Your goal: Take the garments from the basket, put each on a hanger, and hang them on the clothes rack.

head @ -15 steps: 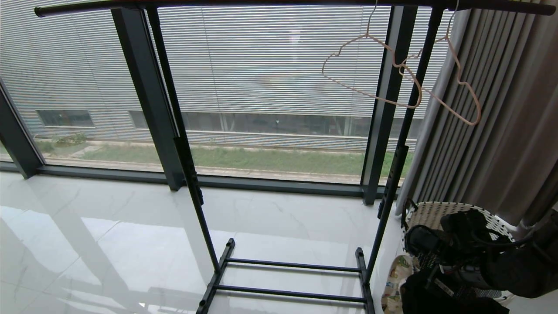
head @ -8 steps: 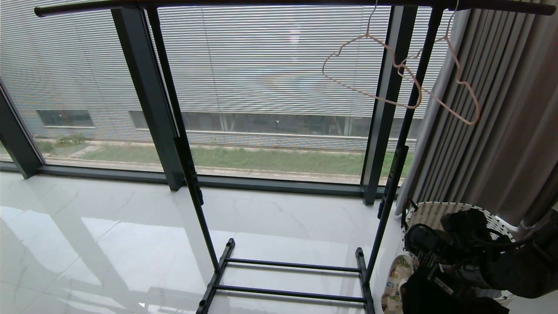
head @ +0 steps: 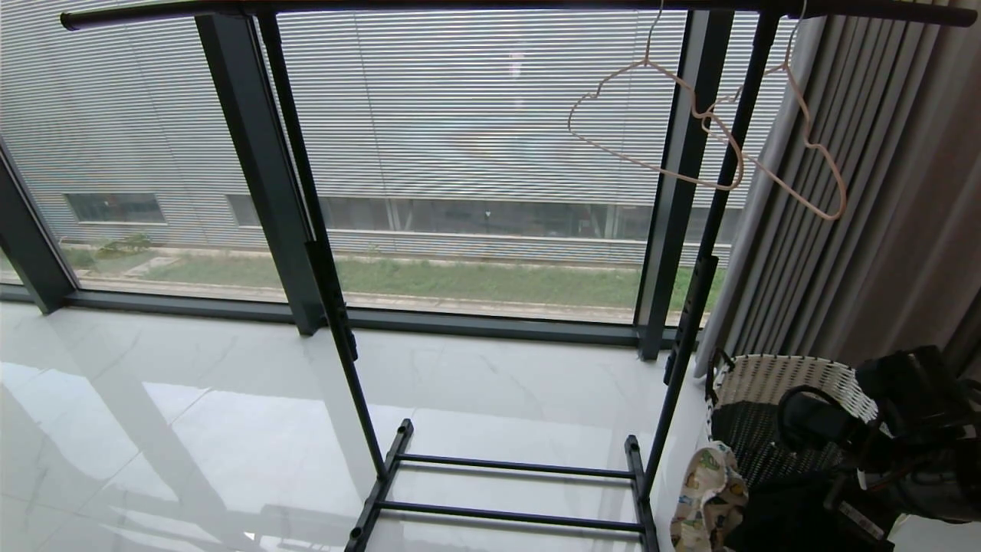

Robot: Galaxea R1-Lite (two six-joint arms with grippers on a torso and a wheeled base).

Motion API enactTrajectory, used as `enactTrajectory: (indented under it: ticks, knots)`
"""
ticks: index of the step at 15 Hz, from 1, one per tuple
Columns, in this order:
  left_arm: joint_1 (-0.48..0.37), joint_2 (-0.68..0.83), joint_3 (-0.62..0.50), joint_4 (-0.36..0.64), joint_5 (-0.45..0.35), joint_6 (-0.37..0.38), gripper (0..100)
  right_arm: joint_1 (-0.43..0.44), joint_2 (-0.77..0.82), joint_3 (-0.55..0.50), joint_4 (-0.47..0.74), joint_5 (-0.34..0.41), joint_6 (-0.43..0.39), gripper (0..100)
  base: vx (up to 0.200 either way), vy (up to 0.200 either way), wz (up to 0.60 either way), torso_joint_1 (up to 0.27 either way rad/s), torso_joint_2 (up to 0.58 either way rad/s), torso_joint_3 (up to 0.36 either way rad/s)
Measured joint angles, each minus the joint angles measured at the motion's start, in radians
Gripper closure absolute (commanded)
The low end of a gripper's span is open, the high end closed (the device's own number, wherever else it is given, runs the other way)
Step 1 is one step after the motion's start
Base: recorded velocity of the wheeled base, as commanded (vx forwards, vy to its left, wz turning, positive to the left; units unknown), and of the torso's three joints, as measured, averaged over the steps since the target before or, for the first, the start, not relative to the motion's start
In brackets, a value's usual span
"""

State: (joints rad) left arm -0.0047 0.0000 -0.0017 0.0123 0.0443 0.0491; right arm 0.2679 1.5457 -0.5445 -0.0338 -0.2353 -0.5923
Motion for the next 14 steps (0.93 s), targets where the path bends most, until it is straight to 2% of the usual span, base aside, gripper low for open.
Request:
enactTrajectory:
  ticks: [1,2,5,8,14]
  knots:
    - [0.000,0.000,0.000,0.000,0.000,0.000,0,0.004,-0.071,-0.043,0.110,-0.001,0.018,100,0.000,0.000,0.00,0.000,0.00,0.000]
    - [0.000,0.000,0.000,0.000,0.000,0.000,0,0.013,-0.133,-0.072,0.168,-0.001,0.034,100,0.000,0.000,0.00,0.000,0.00,0.000]
    - [0.000,0.000,0.000,0.000,-0.001,0.015,0,0.045,-0.285,-0.120,0.234,-0.002,0.052,100,0.000,0.000,0.00,0.000,0.00,0.000]
    - [0.000,0.000,0.000,0.000,-0.001,0.016,0,0.066,-0.365,-0.154,0.307,-0.003,0.053,100,0.000,0.000,0.00,0.000,0.00,0.000]
    - [0.000,0.000,0.000,0.000,-0.001,0.020,0,0.154,-0.392,-0.237,0.324,-0.002,0.054,100,-0.200,0.000,0.00,0.000,0.00,0.002]
